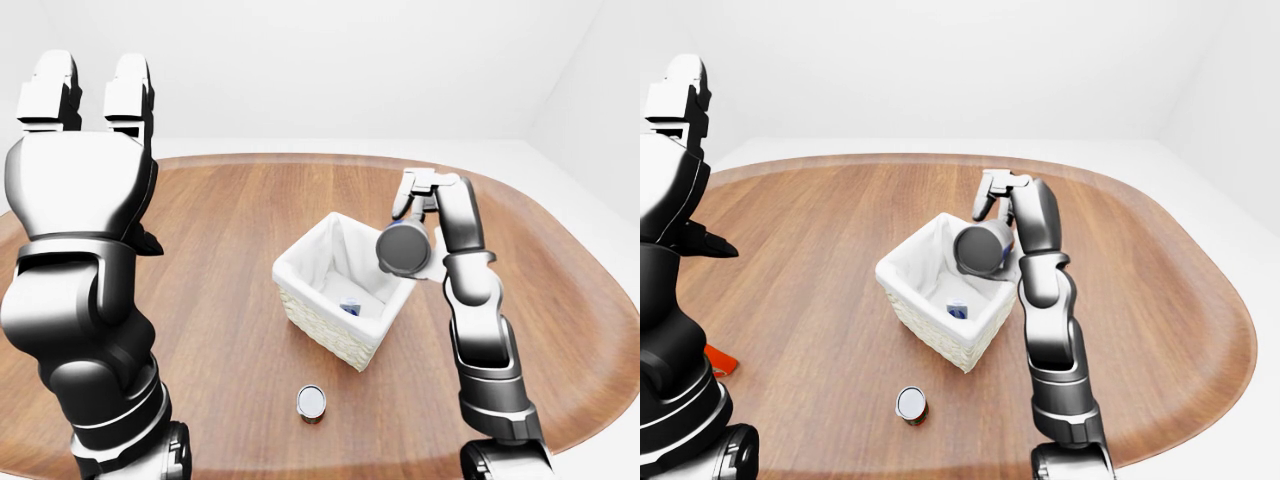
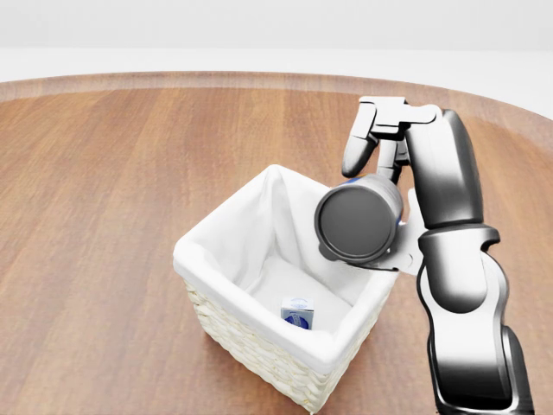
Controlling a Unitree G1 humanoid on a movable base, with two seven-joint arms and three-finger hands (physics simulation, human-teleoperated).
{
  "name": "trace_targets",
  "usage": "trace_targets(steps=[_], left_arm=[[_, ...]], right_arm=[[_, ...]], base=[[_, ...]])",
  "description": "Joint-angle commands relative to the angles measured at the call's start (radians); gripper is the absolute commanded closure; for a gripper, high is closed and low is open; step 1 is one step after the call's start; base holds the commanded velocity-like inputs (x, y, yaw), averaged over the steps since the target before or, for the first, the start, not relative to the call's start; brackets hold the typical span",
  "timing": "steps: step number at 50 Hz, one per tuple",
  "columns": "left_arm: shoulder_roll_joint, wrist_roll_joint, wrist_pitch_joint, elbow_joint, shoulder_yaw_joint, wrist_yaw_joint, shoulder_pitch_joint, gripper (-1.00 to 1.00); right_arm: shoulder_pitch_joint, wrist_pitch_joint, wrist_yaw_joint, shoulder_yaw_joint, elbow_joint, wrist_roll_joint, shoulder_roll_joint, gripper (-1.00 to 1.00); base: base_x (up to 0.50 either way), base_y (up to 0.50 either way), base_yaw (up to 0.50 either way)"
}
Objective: Pick up the alphabet soup and the cream cheese box, and put them in the basket.
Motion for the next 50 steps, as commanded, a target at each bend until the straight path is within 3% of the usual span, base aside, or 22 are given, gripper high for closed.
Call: trace_targets(steps=[1, 7, 14, 27, 30, 41, 50], left_arm=[[0.000, 0.001, 0.000, -0.001, 0.000, 0.000, 0.000, -1.00], [-0.002, -0.004, 0.000, 0.004, 0.000, 0.000, -0.001, -1.00], [0.002, -0.004, 0.000, 0.001, 0.001, 0.000, -0.002, -1.00], [0.003, -0.003, 0.000, -0.007, 0.002, 0.000, -0.004, -1.00], [0.003, -0.006, 0.000, -0.008, 0.003, 0.000, -0.002, -1.00], [0.003, -0.012, 0.000, -0.004, 0.002, 0.000, -0.001, -1.00], [0.003, -0.011, 0.000, -0.002, 0.001, 0.000, -0.002, -1.00]], right_arm=[[-0.138, 0.000, -0.075, 0.029, 0.223, 0.036, 0.008, 1.00], [-0.202, 0.000, -0.139, 0.042, 0.401, 0.033, 0.018, 1.00], [-0.272, -0.073, -0.196, 0.052, 0.595, 0.028, 0.026, 1.00], [-0.337, -0.148, -0.283, 0.094, 0.817, -0.100, 0.065, 1.00], [-0.335, -0.136, -0.306, 0.117, 0.830, -0.162, 0.073, 1.00], [-0.399, -0.137, -0.372, 0.120, 0.945, -0.241, 0.086, 1.00], [-0.452, -0.155, -0.446, 0.123, 1.074, -0.284, 0.086, 1.00]], base=[[0.00, 0.00, 0.00], [0.00, 0.00, 0.00], [0.00, 0.00, 0.00], [0.00, 0.00, 0.00], [0.00, 0.00, 0.00], [0.00, 0.00, 0.00], [0.00, 0.00, 0.00]])
